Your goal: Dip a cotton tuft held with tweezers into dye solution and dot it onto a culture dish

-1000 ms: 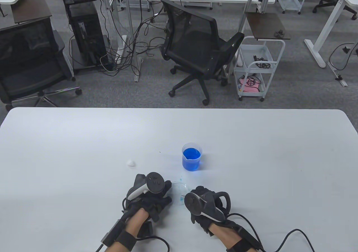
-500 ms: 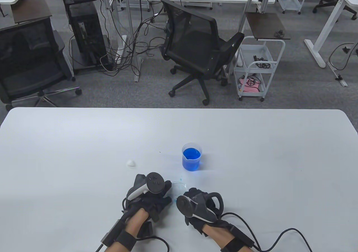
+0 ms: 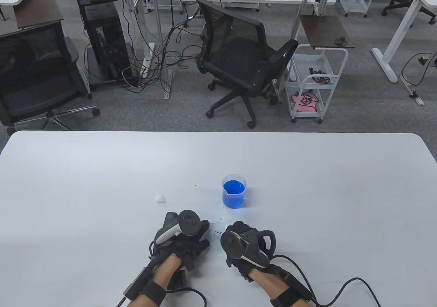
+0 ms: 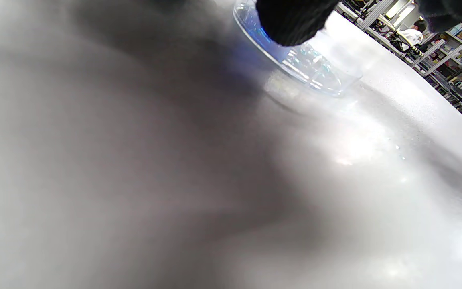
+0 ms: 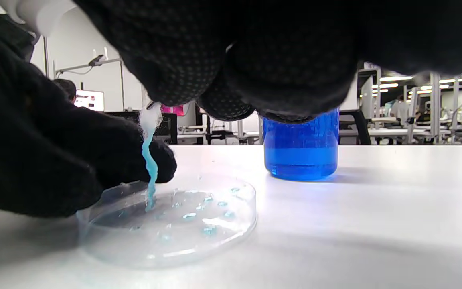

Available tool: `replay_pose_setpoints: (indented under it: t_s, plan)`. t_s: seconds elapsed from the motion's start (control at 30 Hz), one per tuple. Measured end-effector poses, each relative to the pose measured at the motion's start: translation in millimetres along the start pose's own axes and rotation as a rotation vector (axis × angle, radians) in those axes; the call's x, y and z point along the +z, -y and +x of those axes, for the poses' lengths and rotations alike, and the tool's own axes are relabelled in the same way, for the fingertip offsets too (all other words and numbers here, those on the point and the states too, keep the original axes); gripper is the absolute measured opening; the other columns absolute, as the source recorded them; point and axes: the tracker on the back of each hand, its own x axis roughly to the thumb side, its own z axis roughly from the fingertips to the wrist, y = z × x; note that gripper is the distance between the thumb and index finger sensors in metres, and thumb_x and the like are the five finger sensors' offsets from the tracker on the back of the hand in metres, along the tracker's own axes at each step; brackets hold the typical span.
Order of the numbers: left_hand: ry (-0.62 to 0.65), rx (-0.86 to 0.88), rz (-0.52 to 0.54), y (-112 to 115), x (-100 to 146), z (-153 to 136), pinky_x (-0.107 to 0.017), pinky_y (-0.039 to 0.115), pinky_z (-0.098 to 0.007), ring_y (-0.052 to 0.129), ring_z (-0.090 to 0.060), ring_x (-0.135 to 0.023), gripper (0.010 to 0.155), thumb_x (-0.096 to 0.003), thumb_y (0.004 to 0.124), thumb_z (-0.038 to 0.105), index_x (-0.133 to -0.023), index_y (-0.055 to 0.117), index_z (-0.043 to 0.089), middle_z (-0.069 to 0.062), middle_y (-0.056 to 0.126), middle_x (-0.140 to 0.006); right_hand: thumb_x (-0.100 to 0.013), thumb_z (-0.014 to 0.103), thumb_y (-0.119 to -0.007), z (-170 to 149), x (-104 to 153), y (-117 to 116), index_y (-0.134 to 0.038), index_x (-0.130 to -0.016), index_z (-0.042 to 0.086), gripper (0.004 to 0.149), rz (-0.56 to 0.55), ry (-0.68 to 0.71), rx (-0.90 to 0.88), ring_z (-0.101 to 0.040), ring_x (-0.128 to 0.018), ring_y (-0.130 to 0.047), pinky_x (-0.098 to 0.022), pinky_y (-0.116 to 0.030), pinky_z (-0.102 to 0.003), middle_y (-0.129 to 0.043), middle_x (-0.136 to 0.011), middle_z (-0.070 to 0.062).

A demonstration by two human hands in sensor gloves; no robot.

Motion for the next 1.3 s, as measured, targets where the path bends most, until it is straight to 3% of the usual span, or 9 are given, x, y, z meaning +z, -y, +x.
replay_pose_setpoints:
  t_s: [0.3, 0.5, 0.9, 1.13, 1.3]
  plan:
    - [-0.001, -0.001, 0.0, 0, 0, 0, -0.065, 0.017, -0.077, 0.009, -0.055, -0.103, 0.068, -0.0638, 0.066, 0.039, -0.116, 0.024, 0.025, -0.027, 0.01, -0.121, -0.028, 0.03, -0.091, 8, -6, -29, -0.102, -0.057, 0.003, 0.041, 0.089, 0.034, 0.079, -0.016, -0.024, -0.1, -0.012, -0.092, -0.033, -0.101, -0.059, -0.023]
    - [-0.001, -0.001, 0.0, 0, 0, 0, -0.065, 0.017, -0.077, 0.009, -0.055, -0.103, 0.068, -0.0637, 0.066, 0.039, -0.116, 0.024, 0.025, -0.027, 0.01, -0.121, -0.028, 0.03, -0.091, 10, -5, -32, -0.102, -0.057, 0.003, 0.041, 0.091, 0.045, 0.086, -0.016, -0.024, -0.1, -0.012, -0.092, -0.033, -0.101, -0.059, -0.023]
    - [-0.001, -0.001, 0.0, 0, 0, 0, -0.066, 0.017, -0.077, 0.009, -0.055, -0.104, 0.068, -0.0638, 0.066, 0.039, -0.116, 0.024, 0.025, -0.027, 0.01, -0.121, -0.028, 0.03, -0.091, -11, -1, 4, -0.102, -0.056, 0.003, 0.041, -0.024, -0.027, 0.008, -0.016, -0.024, -0.1, -0.012, -0.092, -0.033, -0.101, -0.059, -0.023]
    - [-0.001, -0.001, 0.0, 0, 0, 0, -0.066, 0.017, -0.077, 0.009, -0.055, -0.104, 0.067, -0.0637, 0.065, 0.039, -0.116, 0.024, 0.026, -0.027, 0.01, -0.121, -0.028, 0.03, -0.091, -6, 0, -26, -0.102, -0.056, 0.003, 0.041, 0.083, 0.003, 0.078, -0.016, -0.024, -0.1, -0.012, -0.092, -0.033, -0.101, -0.059, -0.023]
    - [-0.005, 0.0, -0.001, 0, 1, 0, -0.066, 0.017, -0.077, 0.009, -0.055, -0.104, 0.068, -0.0637, 0.065, 0.039, -0.116, 0.024, 0.026, -0.026, 0.01, -0.121, -0.028, 0.03, -0.09, -4, 1, -32, -0.102, -0.057, 0.003, 0.041, 0.1, 0.015, 0.091, -0.016, -0.024, -0.1, -0.012, -0.092, -0.033, -0.101, -0.059, -0.023]
